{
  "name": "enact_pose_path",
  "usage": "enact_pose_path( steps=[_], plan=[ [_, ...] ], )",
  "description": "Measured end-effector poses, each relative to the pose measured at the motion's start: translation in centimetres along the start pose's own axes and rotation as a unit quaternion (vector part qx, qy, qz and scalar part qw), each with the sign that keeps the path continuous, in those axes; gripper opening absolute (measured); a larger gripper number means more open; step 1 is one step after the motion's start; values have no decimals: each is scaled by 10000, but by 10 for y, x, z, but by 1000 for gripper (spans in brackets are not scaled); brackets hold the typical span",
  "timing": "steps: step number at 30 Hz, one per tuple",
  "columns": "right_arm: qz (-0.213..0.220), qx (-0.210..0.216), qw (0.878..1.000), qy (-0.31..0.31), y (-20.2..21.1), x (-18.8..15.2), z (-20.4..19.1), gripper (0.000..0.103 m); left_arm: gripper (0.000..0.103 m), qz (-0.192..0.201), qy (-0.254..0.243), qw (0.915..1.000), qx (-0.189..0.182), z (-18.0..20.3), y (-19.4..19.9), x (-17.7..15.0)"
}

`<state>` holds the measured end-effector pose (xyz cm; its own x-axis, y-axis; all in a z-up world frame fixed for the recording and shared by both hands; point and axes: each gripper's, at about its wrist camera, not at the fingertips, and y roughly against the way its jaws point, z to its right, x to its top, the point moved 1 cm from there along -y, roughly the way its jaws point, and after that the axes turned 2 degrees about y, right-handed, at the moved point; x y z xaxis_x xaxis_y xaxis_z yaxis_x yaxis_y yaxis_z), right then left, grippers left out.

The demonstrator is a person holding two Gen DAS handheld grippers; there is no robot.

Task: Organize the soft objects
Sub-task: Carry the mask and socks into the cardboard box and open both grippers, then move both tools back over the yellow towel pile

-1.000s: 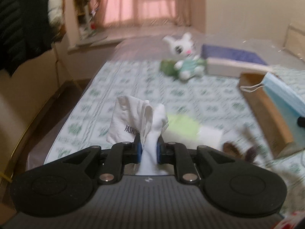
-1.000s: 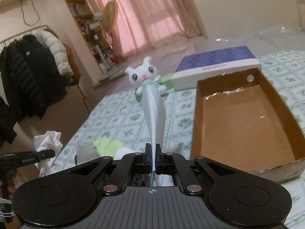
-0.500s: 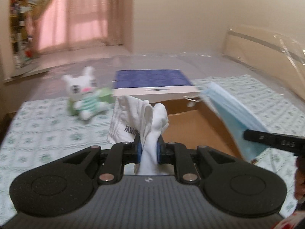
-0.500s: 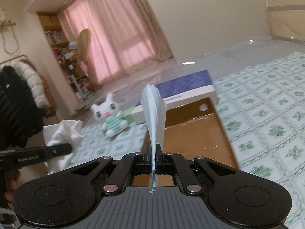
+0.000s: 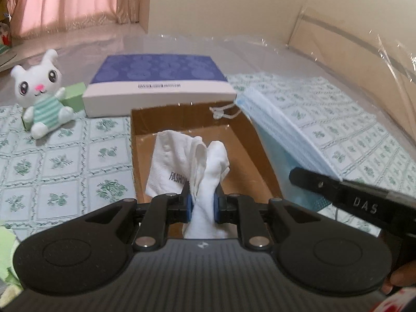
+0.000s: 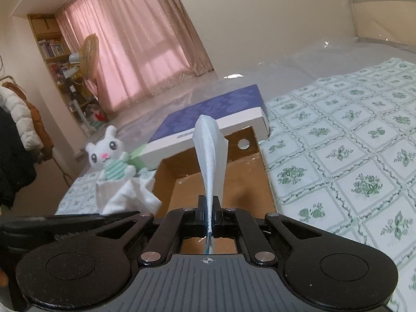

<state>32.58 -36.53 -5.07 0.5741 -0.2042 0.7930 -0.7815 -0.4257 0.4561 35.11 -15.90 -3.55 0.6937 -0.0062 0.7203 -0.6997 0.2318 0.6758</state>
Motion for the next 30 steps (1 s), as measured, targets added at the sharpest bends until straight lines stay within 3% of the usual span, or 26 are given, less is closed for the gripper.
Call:
enact_pose_path(
  steps=[3, 5, 7, 11, 14, 16, 17, 20, 30],
  plan=[
    [-25, -23, 10000, 45, -10, 1, 5, 2, 19, -41, -24, 10000, 18, 2, -13, -1],
    [-22, -83, 9999, 105, -13, 0, 7, 2, 38, -41, -66, 10000, -9, 4, -21, -2],
    [8, -76, 9999, 121, -14, -1, 9, 3, 48, -25, -63, 10000, 19, 4, -25, -2],
    [-83, -55, 9999, 65, -18, -2, 14, 5, 49, -104, -73, 9999, -18, 1, -28, -3],
    [-157, -85, 9998, 53, -19, -4, 15, 29, 50, -163, -88, 9998, 33, -2, -27, -5],
    [-80, -103, 9999, 15, -15, -6, 15, 57, 50, -217, -104, 9997, 61, -4, -26, -7],
    [-40, -123, 9999, -3, -13, -6, 15, 59, 52, -227, -104, 9997, 60, -5, -25, -8],
    [-88, -125, 9999, -67, -8, -6, 14, 60, 58, -301, -121, 9995, 59, -7, -20, -10],
    [-277, -211, 9993, -126, 33, -20, 4, 61, 59, -309, -204, 9993, 66, -13, 18, -18]
  ],
)
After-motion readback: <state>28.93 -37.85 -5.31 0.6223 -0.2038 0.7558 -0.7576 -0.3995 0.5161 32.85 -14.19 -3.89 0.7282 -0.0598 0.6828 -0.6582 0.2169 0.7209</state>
